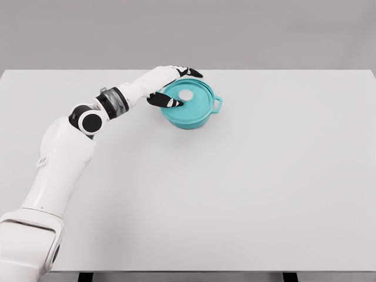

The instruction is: Cover the pot with left arm

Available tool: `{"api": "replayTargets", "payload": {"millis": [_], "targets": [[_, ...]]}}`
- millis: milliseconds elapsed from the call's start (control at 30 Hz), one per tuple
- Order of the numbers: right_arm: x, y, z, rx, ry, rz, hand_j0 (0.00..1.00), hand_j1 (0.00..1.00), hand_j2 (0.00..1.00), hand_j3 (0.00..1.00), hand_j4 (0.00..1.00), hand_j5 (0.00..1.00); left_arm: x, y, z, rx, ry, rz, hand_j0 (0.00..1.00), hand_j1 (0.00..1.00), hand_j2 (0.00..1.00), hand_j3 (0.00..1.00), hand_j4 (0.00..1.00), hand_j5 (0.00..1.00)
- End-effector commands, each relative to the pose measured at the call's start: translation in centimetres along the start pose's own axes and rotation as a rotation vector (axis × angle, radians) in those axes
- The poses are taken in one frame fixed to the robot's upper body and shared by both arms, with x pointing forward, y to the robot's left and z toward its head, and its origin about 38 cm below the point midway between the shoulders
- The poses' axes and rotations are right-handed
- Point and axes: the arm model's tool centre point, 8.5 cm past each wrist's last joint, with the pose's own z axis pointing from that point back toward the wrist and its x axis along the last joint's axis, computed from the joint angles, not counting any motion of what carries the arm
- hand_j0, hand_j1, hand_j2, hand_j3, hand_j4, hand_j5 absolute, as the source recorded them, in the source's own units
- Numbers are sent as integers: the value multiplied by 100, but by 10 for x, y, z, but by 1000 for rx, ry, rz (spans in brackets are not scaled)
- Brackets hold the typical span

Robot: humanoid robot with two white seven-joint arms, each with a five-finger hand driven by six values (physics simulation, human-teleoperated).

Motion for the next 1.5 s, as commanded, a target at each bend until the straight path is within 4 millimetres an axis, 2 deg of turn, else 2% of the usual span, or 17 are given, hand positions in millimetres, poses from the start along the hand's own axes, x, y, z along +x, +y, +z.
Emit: {"api": "replayTargets", "payload": {"millis": [0,1467], "targets": [[0,0,0,0,0,-1,100,100,100,100,100,100,0,1,0,7,-1,7,84,84,84,84,84,84],[0,0,0,0,0,0,100,100,100,100,100,100,3,13,-3,21,-10,-9,85,85,85,85,85,85]]}}
